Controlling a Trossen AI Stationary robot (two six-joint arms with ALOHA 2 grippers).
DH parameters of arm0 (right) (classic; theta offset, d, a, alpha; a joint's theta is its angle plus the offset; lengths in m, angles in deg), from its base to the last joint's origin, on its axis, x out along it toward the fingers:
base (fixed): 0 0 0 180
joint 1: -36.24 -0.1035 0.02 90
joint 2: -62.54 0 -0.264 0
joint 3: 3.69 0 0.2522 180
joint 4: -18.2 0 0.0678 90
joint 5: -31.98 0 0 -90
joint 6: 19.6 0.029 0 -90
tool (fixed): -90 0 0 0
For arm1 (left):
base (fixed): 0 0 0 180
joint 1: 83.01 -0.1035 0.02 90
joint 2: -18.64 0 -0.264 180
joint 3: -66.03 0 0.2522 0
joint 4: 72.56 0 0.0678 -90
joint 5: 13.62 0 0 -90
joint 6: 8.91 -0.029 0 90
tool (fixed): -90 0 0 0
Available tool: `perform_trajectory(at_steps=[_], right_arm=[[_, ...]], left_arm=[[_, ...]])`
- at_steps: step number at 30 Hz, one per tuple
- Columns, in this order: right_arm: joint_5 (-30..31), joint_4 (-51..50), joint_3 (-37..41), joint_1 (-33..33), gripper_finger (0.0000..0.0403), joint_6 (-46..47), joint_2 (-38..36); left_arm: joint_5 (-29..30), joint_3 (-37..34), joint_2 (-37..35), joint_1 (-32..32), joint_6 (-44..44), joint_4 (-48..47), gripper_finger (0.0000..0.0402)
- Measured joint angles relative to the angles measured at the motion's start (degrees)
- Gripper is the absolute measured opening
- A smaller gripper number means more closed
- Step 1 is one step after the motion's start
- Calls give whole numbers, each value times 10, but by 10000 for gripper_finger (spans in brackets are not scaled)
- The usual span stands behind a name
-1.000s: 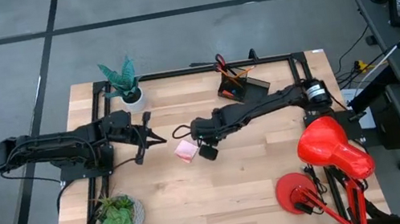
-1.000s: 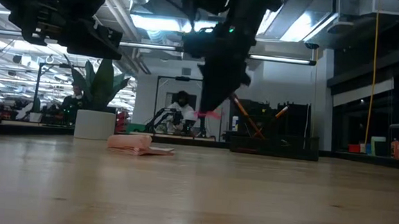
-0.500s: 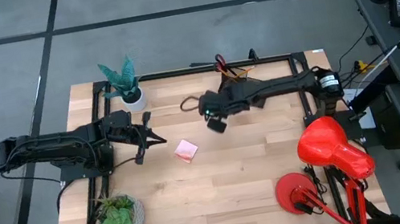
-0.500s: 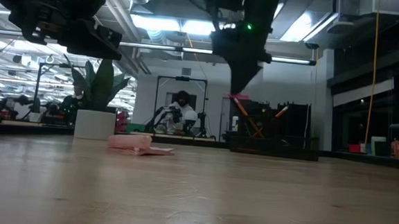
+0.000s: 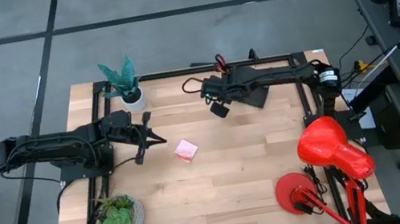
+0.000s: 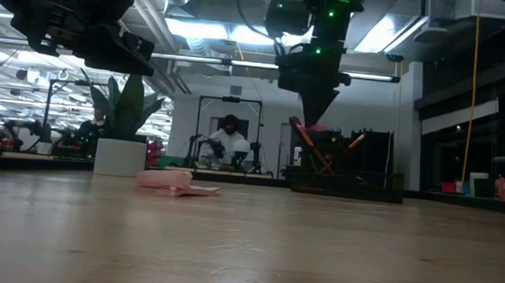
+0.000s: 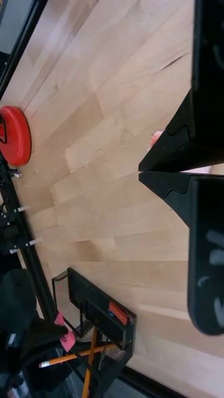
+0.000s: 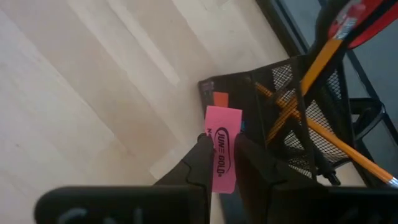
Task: Pick and place office supplies into organizer
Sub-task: Put the pink eraser into the black desk organizer, then put the pink sticky note into the black desk organizer
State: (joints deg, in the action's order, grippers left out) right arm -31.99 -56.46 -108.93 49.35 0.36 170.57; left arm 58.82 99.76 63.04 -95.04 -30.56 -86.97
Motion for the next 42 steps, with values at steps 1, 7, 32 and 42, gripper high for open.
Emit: perform_trajectory(at_steps=[1,7,32,42], right_arm=[[0,0,0,3,55,0,0],[0,0,0,17,55,1,0],[-2,158,126,72,55,-38,9],[-24,162,100,61,55,-59,9]], left_arm=[[0,0,0,0,0,0,2],[0,0,0,0,0,0,2],[0,0,0,0,-1,0,2],[0,0,0,0,-1,0,2]])
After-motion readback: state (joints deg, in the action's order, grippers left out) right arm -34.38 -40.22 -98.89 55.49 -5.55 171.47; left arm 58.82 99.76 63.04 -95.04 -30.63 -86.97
